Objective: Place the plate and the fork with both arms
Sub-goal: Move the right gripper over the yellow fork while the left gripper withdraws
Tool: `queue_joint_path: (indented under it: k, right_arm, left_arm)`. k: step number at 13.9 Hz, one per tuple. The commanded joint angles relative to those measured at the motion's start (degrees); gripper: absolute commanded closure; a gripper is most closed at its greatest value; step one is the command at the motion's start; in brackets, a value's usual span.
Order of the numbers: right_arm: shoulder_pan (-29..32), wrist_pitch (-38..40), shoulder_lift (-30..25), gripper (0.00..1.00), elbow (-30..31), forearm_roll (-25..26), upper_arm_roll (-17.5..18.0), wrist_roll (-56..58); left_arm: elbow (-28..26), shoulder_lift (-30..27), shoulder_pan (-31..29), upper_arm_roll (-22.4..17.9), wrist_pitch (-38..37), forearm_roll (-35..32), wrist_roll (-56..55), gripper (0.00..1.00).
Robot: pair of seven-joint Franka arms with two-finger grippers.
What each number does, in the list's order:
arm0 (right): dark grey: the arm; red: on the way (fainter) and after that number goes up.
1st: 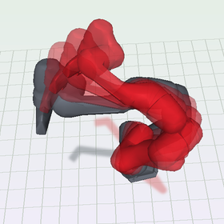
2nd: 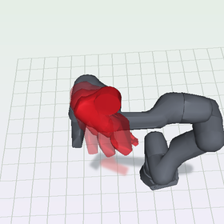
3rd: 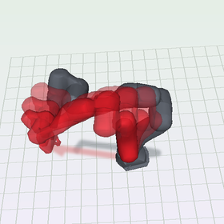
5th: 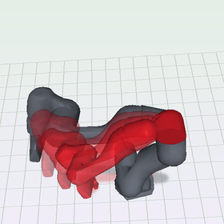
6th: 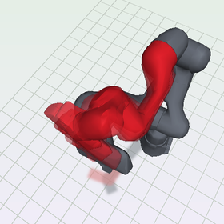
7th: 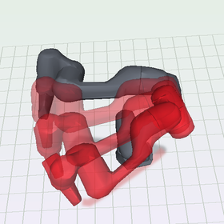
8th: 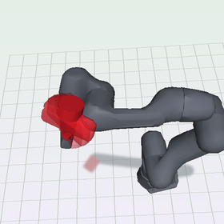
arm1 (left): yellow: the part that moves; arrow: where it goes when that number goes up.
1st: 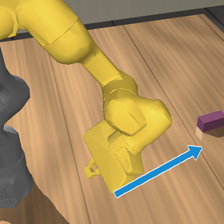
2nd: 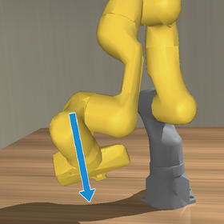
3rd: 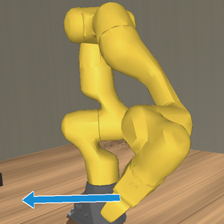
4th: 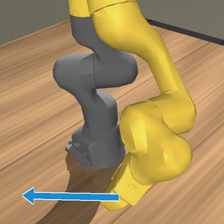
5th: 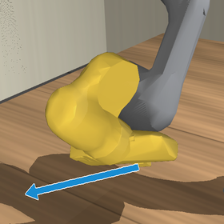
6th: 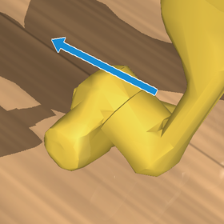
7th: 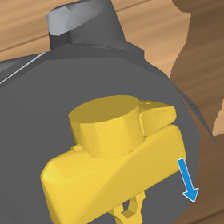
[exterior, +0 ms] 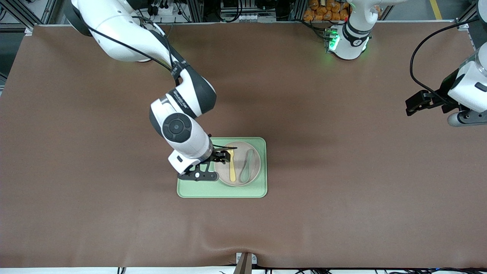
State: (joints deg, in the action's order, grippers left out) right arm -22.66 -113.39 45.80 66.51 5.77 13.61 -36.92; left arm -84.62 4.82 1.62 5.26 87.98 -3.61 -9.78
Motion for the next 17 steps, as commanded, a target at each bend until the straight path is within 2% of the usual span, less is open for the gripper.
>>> queue_joint_path:
  k: [1, 3, 8, 9, 13, 17]
  right_arm:
    - [-2.6, -1.6, 4.5, 0.17, -3.0, 4.7, -0.2, -2.6]
    - [-4.0, -4.7, 6.8, 0.23, -3.0, 6.1, -0.2, -3.3]
    - [-5.0, -6.8, 9.6, 0.24, -2.6, 10.3, -0.2, -3.2]
    - [-5.0, -6.8, 9.7, 0.28, -2.5, 10.4, -0.2, -3.2]
    - [-6.3, -7.5, 11.1, 0.29, -2.4, 10.5, -0.2, -3.7]
    - [-6.7, -8.3, 11.2, 0.38, -1.1, 10.7, -0.2, -3.9]
  left_arm:
    - [-3.1, -3.1, 2.0, -2.3, 0.4, -0.3, -0.1, 0.00]
    - [-2.9, -3.0, 1.3, -2.3, 1.1, -0.3, -0.1, 0.00]
    - [-2.9, -2.8, -0.2, -2.2, 2.9, 0.1, 0.1, 0.00]
    - [-2.9, -2.8, -0.2, -2.3, 2.9, 0.1, 0.1, 0.00]
    - [-2.9, -2.9, -1.4, -2.3, 2.5, 0.1, 0.0, 0.00]
    - [-2.7, -3.1, -2.2, -2.2, 2.5, 0.1, 0.1, 0.00]
